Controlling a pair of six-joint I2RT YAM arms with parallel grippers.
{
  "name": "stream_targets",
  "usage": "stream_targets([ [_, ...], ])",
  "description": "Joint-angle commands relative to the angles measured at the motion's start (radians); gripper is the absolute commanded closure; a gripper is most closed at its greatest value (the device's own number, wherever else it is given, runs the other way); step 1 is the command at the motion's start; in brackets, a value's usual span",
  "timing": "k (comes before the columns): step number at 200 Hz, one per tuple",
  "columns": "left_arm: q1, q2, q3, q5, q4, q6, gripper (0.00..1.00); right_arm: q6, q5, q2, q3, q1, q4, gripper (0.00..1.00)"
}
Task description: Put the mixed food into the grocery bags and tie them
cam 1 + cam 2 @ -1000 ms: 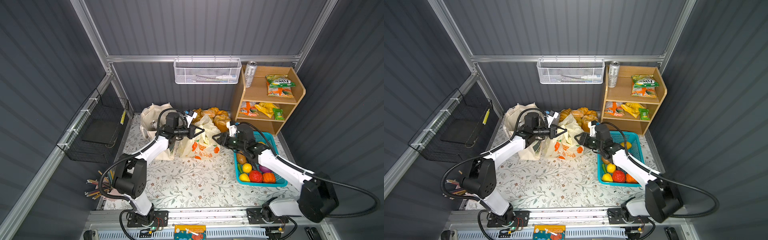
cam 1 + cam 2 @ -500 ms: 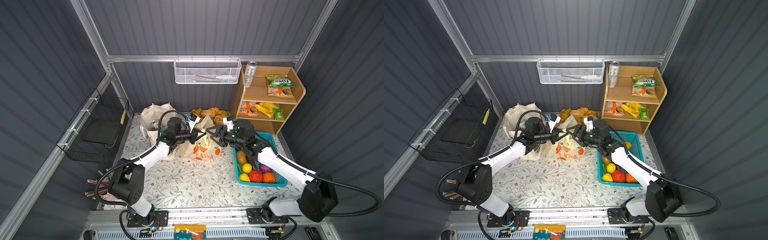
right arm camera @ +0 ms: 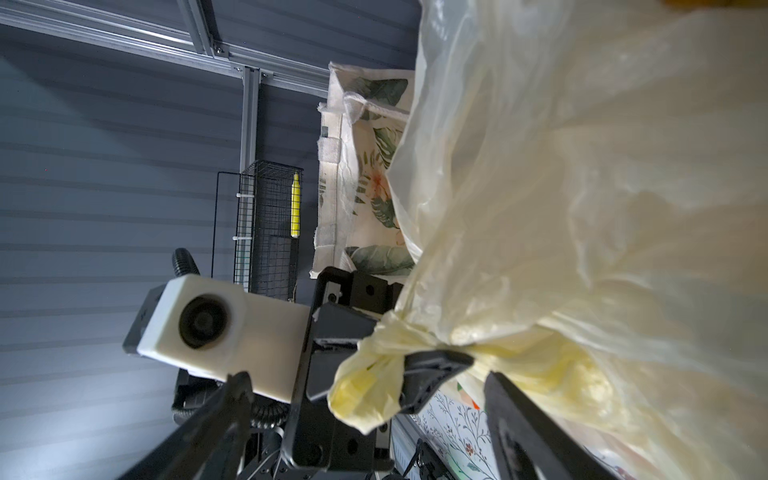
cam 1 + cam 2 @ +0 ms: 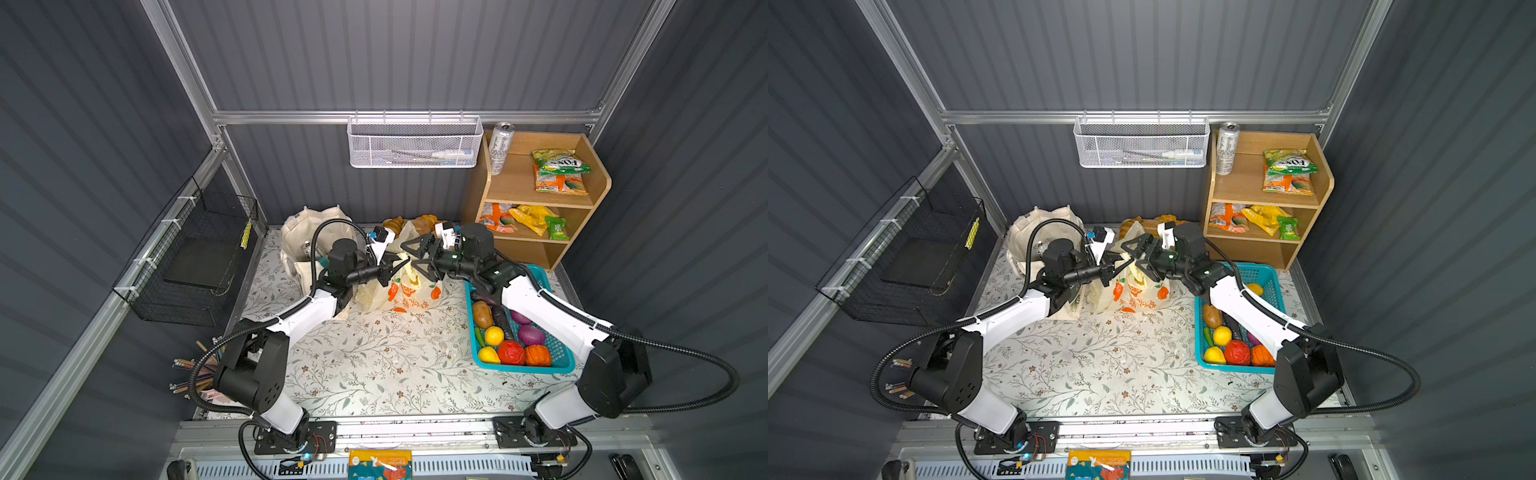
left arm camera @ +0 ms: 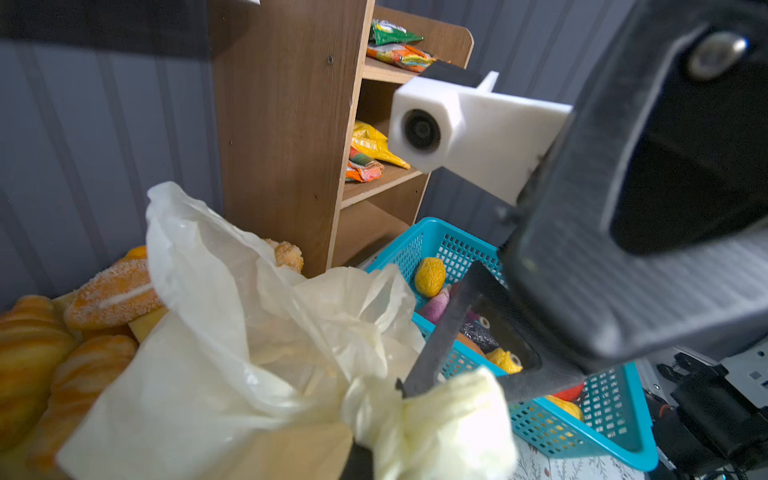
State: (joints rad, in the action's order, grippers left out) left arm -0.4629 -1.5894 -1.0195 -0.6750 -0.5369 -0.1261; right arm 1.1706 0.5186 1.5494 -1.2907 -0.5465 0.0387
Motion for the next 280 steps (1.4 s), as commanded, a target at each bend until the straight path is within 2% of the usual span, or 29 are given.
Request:
stream_targets([
  [1,-0.005,0.023,-0.007,0.038,-0.060,0.014,1.00,0.001,0.021,0.041,-0.092,0.006,-0.078,0.12],
  [30,-0.005,0.016,-0.019,0.073,-0.060,0.032,1.00,-0.001,0.051,0.045,-0.103,0.049,-0.085,0.11],
  [48,-0.005,0.006,-0.028,0.072,-0.053,0.031,1.00,-0.028,0.156,-0.018,-0.007,0.114,0.177,0.11],
  [53,-0.005,0.004,-0.030,0.069,-0.051,0.031,1.00,-0.144,0.199,-0.027,-0.029,0.123,0.169,0.10],
  [57,-0.005,0.002,-0.030,0.068,-0.051,0.030,1.00,-0.302,0.194,-0.033,-0.099,0.118,0.019,0.09],
  [65,-0.005,-0.002,-0.030,0.065,-0.051,0.025,1.00,-0.642,0.042,-0.031,-0.270,0.078,-0.356,0.07],
  [73,-0.005,-0.006,-0.031,0.061,-0.051,0.022,1.00,-0.864,-0.054,-0.030,-0.344,0.044,-0.495,0.06],
  [86,-0.006,-0.016,-0.034,0.055,-0.052,0.017,1.00,-1.045,-0.251,-0.038,-0.363,0.035,-0.548,0.05],
  [95,-0.005,-0.020,-0.037,0.051,-0.055,0.013,1.00,-1.099,-0.369,-0.032,-0.369,0.038,-0.568,0.03],
  [104,-0.005,-0.020,-0.037,0.052,-0.054,0.014,1.00,-1.055,-0.388,-0.019,-0.388,0.063,-0.602,0.01],
  [114,-0.004,-0.020,-0.036,0.054,-0.055,0.020,1.00,-0.896,-0.224,-0.026,-0.358,0.125,-0.565,0.01],
  [122,-0.005,-0.021,-0.037,0.056,-0.054,0.029,1.00,-0.735,-0.056,-0.044,-0.278,0.167,-0.456,0.01],
  [130,-0.005,-0.023,-0.043,0.058,-0.050,0.037,1.00,-0.598,0.040,-0.058,-0.211,0.186,-0.346,0.01],
  [147,-0.005,-0.026,-0.049,0.058,-0.045,0.051,1.00,-0.334,0.165,-0.067,-0.088,0.191,-0.142,0.01],
  [166,-0.005,-0.026,-0.053,0.057,-0.039,0.063,1.00,-0.011,0.258,-0.055,0.077,0.188,0.208,0.01],
  [170,-0.005,-0.026,-0.054,0.058,-0.037,0.067,1.00,0.003,0.270,-0.052,0.090,0.183,0.238,0.01],
  [179,-0.005,-0.026,-0.058,0.058,-0.029,0.075,1.00,-0.015,0.239,-0.066,0.085,0.164,0.173,0.01],
  [187,-0.005,-0.026,-0.060,0.058,-0.019,0.082,1.00,-0.002,0.226,-0.077,0.124,0.152,0.222,0.01],
  [196,-0.005,-0.026,-0.061,0.056,-0.010,0.088,1.00,-0.005,0.221,-0.085,0.123,0.140,0.184,0.01],
  [233,-0.005,-0.026,-0.060,0.047,-0.005,0.107,1.00,0.002,0.134,-0.101,0.195,0.086,0.220,0.01],
  [280,-0.005,-0.022,-0.064,0.042,-0.007,0.107,1.00,0.002,0.126,-0.060,0.144,0.042,0.229,0.01],
])
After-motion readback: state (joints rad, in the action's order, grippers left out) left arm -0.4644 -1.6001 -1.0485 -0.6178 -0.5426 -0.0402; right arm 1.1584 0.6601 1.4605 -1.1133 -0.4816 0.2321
